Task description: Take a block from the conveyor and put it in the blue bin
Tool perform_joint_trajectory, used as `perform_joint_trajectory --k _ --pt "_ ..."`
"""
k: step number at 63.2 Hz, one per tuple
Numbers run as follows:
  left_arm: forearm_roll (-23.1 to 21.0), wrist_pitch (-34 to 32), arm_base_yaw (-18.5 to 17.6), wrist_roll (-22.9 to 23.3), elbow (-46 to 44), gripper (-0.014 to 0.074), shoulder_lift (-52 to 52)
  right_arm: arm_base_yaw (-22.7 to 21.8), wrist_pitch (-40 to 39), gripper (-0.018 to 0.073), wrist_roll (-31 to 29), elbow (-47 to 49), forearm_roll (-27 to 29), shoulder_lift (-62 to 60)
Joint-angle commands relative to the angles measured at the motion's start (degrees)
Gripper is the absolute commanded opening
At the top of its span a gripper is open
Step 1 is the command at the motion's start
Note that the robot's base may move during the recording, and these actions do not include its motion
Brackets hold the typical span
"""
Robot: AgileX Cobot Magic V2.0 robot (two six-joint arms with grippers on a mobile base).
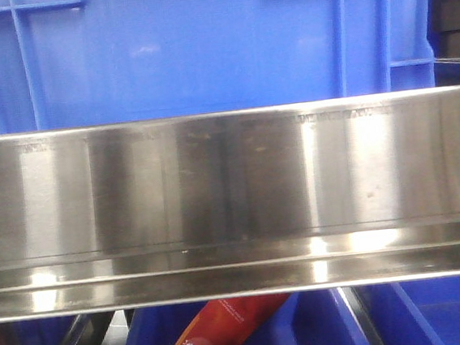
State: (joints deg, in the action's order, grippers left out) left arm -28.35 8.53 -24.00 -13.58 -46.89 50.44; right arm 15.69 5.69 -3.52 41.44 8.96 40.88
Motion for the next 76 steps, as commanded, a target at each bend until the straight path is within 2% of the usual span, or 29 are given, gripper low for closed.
perform_joint_trajectory --k 1,22,29,36,51,76 --pt "-0.75 -3.49 0.26 0.51 6.20 -0.0111 -7.10 -0.32 -1.67 -0.0162 -0.21 -5.52 -0.17 -5.19" --pt "1.03 -5.60 0.39 0.51 26.47 -0.0111 -30.28 -0.32 1.01 -0.0162 -0.21 -19.47 -0.28 -24.25" --pt "5.29 -6.81 0.39 0.51 30.49 -0.0111 -36.77 -0.32 3.04 -0.0162 -0.21 -20.22 -0.28 -29.00" --pt "8.37 -6.49 0.39 0.51 31.88 -0.0111 -41.99 -0.32 3.70 -0.0162 -0.21 -20.22 -0.28 -31.66" --pt "8.37 -6.51 0.39 0.51 32.29 -0.0111 -48.20 -0.32 3.31 -0.0162 -0.21 -20.22 -0.28 -32.82" --pt "8.37 -6.51 0.39 0.51 32.29 -0.0111 -48.68 -0.32 3.26 -0.0162 -0.21 -20.88 -0.37 -32.81"
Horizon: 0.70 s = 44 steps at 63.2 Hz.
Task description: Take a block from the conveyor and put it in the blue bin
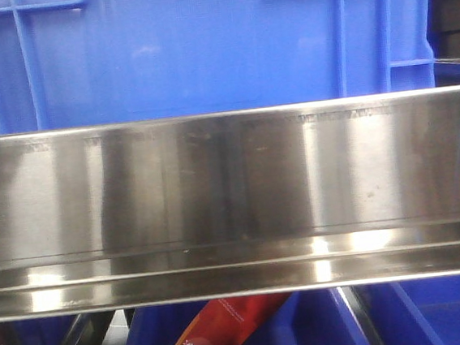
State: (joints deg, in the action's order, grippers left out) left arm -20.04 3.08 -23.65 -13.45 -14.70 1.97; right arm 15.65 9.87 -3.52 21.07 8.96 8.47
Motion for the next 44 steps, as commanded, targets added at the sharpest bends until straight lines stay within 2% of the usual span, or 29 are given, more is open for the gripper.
perform_joint_trajectory --k 1,6,9,26,39,44 --pt "0.05 -1.06 0.04 0.38 0.10 -0.0111 -0.21 -0.28 -0.92 -0.0162 -0.21 -0.79 -0.70 -0.40" --pt "0.05 -1.06 0.04 0.38 0.10 -0.0111 -0.21 -0.49 -1.61 -0.0162 0.10 -2.64 -5.66 -0.62" --pt "0.05 -1.06 0.04 0.38 0.10 -0.0111 -0.21 -1.15 -2.40 -0.0162 2.33 -3.78 -7.62 -1.22" --pt "0.05 -1.06 0.04 0.38 0.10 -0.0111 -0.21 -8.97 -4.24 -0.0162 3.52 -14.75 -7.75 -8.47" --pt "0.05 -1.06 0.04 0.38 0.10 -0.0111 -0.21 -9.40 -13.84 -0.0162 3.52 -21.07 -7.75 -8.47" --pt "0.05 -1.06 0.04 0.38 0.10 -0.0111 -0.21 -9.40 -10.75 -0.0162 3.52 -21.07 -7.75 -8.47"
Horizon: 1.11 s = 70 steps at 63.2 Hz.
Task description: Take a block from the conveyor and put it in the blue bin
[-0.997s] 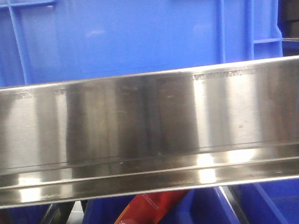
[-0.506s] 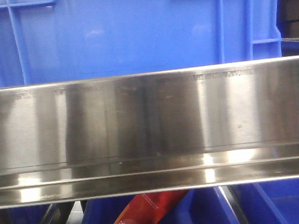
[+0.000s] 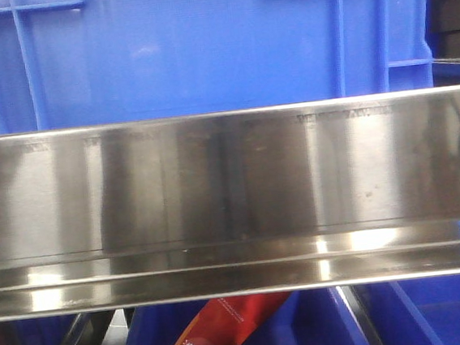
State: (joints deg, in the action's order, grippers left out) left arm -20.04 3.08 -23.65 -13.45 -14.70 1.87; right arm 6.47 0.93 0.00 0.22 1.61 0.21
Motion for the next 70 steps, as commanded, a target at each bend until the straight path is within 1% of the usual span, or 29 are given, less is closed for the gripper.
perform_joint_trajectory --k 1,65,70 --pt "0.05 -1.06 0.04 0.38 0.10 -0.0111 -0.11 -0.22 -1.81 -0.0162 0.00 -0.22 -0.40 -0.21" --pt "0.05 -1.06 0.04 0.38 0.10 -0.0111 -0.11 -0.22 -2.67 -0.0162 0.00 -0.22 -0.85 -0.21" --pt "0.05 0.25 0.04 0.38 0.48 -0.0111 -0.10 -0.22 -2.67 -0.0162 0.00 -0.22 -0.85 -0.21"
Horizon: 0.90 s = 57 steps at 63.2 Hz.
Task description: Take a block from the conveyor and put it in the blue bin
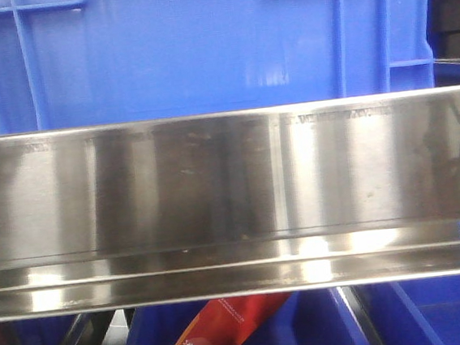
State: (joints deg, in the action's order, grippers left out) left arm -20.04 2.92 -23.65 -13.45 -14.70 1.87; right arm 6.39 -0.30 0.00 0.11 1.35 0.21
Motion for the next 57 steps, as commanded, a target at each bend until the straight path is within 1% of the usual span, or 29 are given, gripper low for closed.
perform_joint_trajectory --k 1,3,4,7,8,11,15,18,21,23,28,30,35,39,53,57 --pt "0.05 0.65 0.04 0.38 0.61 -0.0111 -0.10 -0.15 -1.44 -0.0162 0.00 -0.11 -0.60 -0.21" --pt "1.40 0.77 0.04 0.38 1.13 -0.0111 -0.10 -0.15 -1.44 -0.0162 0.00 -0.11 -0.60 -0.21" --pt "2.79 0.77 0.14 0.38 1.46 -0.0111 -0.10 -0.15 -1.44 -0.0162 0.00 -0.11 -0.60 -0.21" --pt "8.32 0.61 1.03 0.72 2.75 -0.0111 -0.10 -0.15 -1.44 -0.0162 0.00 -0.11 -0.60 -0.21" --pt "10.94 0.61 1.78 1.44 3.42 -0.0111 -0.10 -0.15 -1.44 -0.0162 0.00 -0.11 -0.60 -0.21" --pt "15.78 0.61 3.90 5.53 4.73 -0.0111 -0.10 -0.15 -1.44 -0.0162 0.00 -0.11 -0.60 -0.21" --pt "19.17 0.61 7.68 13.01 6.72 -0.0111 -0.25 -0.15 -1.44 -0.0162 0.00 -0.11 -0.60 -0.21" --pt "21.19 -0.17 10.64 15.76 8.36 -0.0111 -0.53 -0.15 -1.44 -0.0162 0.00 -0.11 -0.60 -0.21" --pt "21.28 -1.42 13.59 16.19 10.32 -0.0111 -1.38 -0.15 -1.44 -0.0162 0.00 -0.11 -0.60 -0.21" --pt "21.28 -2.19 14.87 16.80 11.24 -0.0111 -1.87 -0.15 -1.44 -0.0162 0.00 -0.11 -0.60 -0.21" --pt "21.39 -4.29 16.99 17.21 13.54 -0.0111 -1.87 -0.15 -1.44 -0.0162 0.00 -0.11 -0.60 -0.21" --pt "21.39 -6.21 17.58 17.21 14.49 -0.0111 -1.87 -0.15 -1.44 -0.0162 0.00 -0.11 -0.60 -0.21" --pt "21.39 -8.18 18.77 17.21 14.70 -0.0111 -1.87 -0.15 -1.44 -0.0162 0.00 -0.11 -0.60 -0.21" --pt "21.39 -5.44 19.34 17.21 14.70 -0.0111 -1.87 -0.15 -1.44 -0.0162 0.00 -0.11 -0.60 -0.21" --pt "21.39 -5.37 21.07 17.21 14.70 -0.0111 -1.87 -0.15 -1.44 -0.0162 0.00 -0.11 -0.60 -0.21" --pt "21.39 -5.37 21.07 17.21 14.70 -0.0111 -1.87 -0.15 -1.44 -0.0162 0.00 -0.11 -0.60 -0.21"
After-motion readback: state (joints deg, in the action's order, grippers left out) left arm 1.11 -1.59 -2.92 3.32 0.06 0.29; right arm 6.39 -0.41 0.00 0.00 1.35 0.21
